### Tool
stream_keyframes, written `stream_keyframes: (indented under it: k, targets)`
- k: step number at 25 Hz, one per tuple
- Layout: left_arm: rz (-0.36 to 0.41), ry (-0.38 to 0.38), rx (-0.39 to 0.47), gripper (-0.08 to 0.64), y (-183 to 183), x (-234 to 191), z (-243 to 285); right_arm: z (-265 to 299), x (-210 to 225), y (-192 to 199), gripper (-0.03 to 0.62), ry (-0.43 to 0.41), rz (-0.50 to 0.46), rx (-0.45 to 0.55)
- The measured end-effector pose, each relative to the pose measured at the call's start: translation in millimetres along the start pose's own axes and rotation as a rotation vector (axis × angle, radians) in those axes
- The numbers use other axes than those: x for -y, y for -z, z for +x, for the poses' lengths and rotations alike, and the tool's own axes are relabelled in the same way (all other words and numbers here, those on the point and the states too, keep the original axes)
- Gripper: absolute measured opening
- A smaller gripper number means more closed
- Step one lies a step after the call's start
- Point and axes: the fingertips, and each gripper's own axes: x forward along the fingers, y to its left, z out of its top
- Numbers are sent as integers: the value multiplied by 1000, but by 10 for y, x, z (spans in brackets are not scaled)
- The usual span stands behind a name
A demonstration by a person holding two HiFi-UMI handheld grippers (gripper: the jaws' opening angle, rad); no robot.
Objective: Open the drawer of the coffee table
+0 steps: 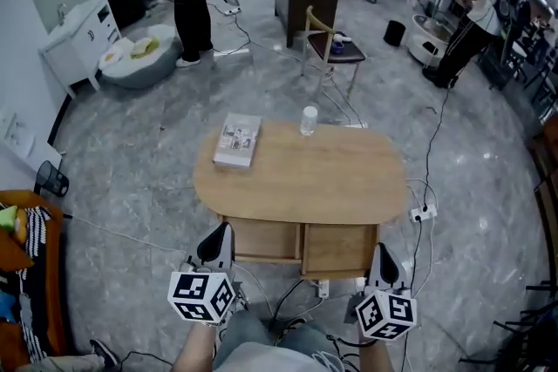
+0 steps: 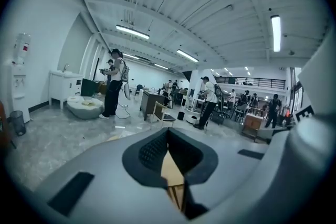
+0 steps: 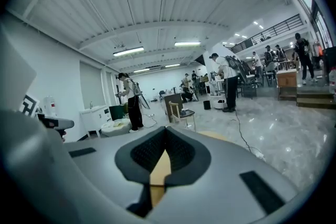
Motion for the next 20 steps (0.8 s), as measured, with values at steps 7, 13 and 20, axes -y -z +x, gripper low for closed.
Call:
stream_keyframes:
  k: [7, 13, 20]
  targets:
    - [52, -35, 84, -5, -727, 55, -155, -209, 193, -741, 0, -4, -38, 94]
    - [124, -77, 116, -5, -890, 79, -159, -250, 403, -1027, 0, 58, -63, 135]
    - [106, -30, 99, -5, -799, 227, -36, -258, 504, -947, 0, 90, -49, 98]
